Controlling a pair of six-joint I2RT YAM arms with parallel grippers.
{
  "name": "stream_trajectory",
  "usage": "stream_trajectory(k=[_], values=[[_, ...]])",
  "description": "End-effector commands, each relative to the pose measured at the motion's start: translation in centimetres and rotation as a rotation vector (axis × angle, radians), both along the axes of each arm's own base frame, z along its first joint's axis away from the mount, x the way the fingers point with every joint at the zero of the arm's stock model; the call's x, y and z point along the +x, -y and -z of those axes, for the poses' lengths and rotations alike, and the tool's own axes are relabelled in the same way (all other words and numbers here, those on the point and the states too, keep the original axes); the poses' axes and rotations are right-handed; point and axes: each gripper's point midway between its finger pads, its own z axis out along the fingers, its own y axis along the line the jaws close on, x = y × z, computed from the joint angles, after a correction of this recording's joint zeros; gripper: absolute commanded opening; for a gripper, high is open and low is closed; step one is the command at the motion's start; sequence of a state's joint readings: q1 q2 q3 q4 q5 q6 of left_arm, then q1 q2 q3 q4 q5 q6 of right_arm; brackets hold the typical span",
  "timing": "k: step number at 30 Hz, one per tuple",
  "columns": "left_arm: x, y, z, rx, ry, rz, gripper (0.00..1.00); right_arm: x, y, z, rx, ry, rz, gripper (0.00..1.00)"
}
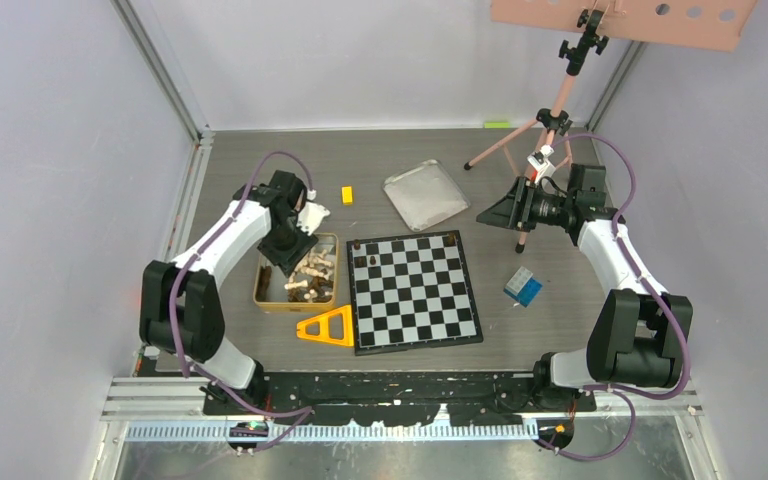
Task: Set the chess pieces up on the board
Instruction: Pick up the chess piece from the storage box.
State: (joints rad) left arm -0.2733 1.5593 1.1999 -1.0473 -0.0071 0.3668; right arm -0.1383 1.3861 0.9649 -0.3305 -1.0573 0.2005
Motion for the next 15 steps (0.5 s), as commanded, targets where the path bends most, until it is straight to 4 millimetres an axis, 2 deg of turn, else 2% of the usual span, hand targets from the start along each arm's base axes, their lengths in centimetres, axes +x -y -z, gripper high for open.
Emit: stream_trajectory(k=[1,8,15], values=[[3.2,-0.1,0.5,-0.006,0.116,-0.038,0.46,0.1,0.1,-0.6,-0.009,0.042,-0.009,0.58],[5.6,-0.1,2.4,-0.029,0.114,-0.077,0.41,0.1,0.2,-0.5,-0.014,0.042,-0.008,0.58],[6.6,0.2,3.4,-0.099,0.062,-0.147,0.37,0.0,0.3,-0.4,-0.016,0.037,-0.006,0.58]])
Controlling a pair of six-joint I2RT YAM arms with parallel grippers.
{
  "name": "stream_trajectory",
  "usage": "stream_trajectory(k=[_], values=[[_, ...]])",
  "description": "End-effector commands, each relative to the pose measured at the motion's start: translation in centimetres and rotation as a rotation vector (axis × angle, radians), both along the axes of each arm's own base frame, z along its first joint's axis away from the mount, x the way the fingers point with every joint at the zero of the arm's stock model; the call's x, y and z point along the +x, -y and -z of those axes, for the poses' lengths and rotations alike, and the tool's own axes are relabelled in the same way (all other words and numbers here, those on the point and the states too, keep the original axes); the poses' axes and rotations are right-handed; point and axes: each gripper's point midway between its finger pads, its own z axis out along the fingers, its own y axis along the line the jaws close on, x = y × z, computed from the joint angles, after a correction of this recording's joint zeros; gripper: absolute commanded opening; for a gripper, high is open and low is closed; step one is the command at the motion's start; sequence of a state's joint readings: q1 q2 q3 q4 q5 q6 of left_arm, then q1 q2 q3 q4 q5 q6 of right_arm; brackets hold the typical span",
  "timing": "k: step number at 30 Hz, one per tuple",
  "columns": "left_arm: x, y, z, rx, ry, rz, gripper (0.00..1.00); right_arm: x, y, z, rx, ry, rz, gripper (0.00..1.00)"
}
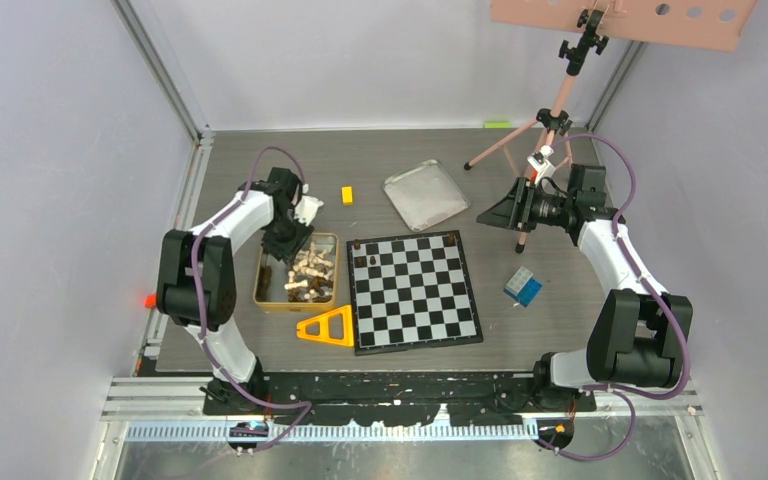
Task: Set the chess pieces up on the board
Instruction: Pick up the chess piece from the storage box.
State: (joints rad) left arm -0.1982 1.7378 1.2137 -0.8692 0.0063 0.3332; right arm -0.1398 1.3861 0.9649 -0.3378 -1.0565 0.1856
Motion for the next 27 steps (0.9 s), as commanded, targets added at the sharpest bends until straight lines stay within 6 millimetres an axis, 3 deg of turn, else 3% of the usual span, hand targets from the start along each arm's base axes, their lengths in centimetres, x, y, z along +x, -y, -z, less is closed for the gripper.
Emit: stream_trajectory(k=[1,19,27], values=[[2.2,1.2,-0.9,-0.088,0.048,-0.044,0.37,0.1,0.2,-0.5,-0.01,0.033,-0.003,0.58],[1.6,1.7,1.8,-0.11,-0.031,-0.093,0.4,0.0,0.3,-0.5,-0.007,0.029,-0.004,0.58],[1.4,0.8,1.9,-0.067,-0.013,-0.089,0.32,0.0,0.3,-0.4,-0.009,0.025,-0.003,0.58]])
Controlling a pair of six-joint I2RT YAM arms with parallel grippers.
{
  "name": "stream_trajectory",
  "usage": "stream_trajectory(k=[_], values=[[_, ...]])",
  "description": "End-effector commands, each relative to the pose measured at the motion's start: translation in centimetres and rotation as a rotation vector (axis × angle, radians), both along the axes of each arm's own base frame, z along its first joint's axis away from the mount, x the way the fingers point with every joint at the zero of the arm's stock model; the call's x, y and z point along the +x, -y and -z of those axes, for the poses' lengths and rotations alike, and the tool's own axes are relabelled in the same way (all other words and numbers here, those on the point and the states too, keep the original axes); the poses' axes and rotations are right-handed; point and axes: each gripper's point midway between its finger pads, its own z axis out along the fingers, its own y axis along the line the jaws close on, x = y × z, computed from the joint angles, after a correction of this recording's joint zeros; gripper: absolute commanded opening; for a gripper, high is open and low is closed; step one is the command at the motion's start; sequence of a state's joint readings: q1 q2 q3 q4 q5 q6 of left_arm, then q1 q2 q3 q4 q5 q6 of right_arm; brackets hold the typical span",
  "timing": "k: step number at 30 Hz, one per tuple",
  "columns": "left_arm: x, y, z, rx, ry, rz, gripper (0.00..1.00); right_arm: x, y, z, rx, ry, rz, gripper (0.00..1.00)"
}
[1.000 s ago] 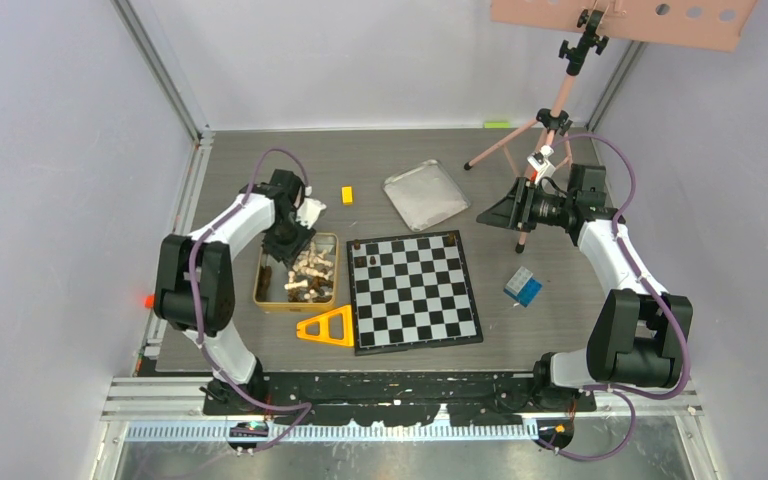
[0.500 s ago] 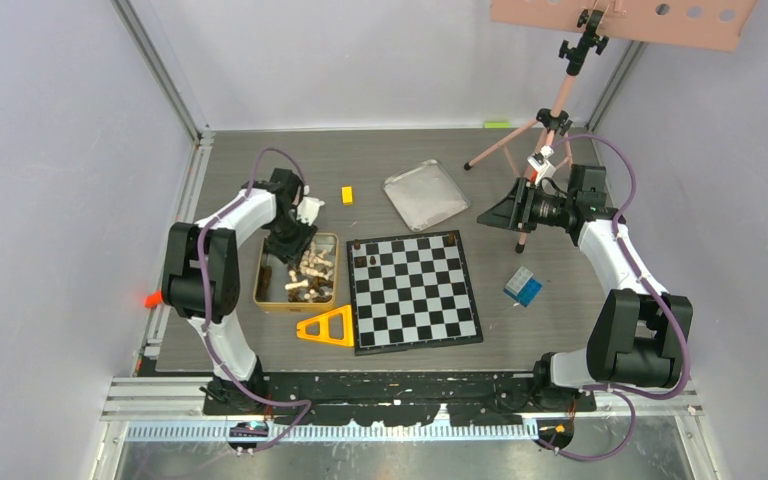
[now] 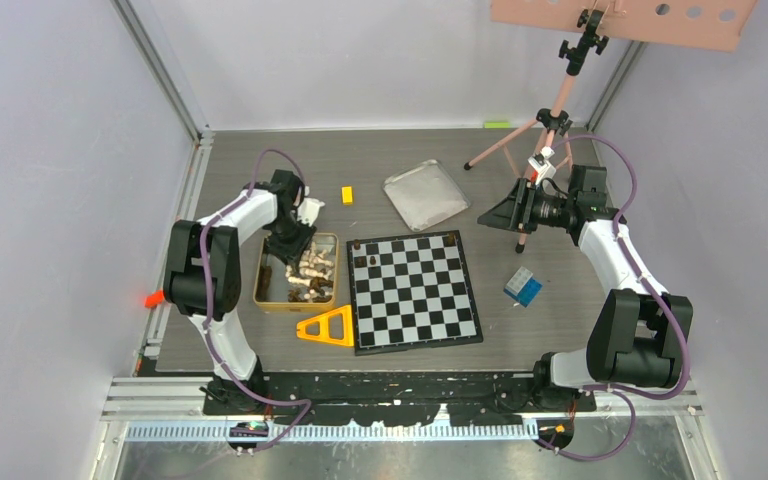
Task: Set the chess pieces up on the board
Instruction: Pick up the chess piece from the storage box.
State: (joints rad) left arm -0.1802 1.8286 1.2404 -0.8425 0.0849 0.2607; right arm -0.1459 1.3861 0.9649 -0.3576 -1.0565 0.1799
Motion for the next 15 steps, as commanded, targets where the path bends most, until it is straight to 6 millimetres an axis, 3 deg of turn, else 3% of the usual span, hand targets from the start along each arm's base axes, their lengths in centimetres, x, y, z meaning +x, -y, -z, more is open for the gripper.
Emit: stream_trajectory(k=[1,10,15], values=[[0.9,-0.6,-0.2,0.023,0.047,-0.012,0.3,0.2,0.2,-0.4,-0.009,0.036,-0.006,0.58],[1.1,-2.4,0.0,0.113,0.089,0.012,0.19,0.2,0.2,-0.4,-0.007,0.031,-0.007,0.58],[1.1,-2.4,-0.6,0.104,0.11,0.019,0.12,0.1,0.2,-0.5,-0.007,0.032,-0.007,0.58]])
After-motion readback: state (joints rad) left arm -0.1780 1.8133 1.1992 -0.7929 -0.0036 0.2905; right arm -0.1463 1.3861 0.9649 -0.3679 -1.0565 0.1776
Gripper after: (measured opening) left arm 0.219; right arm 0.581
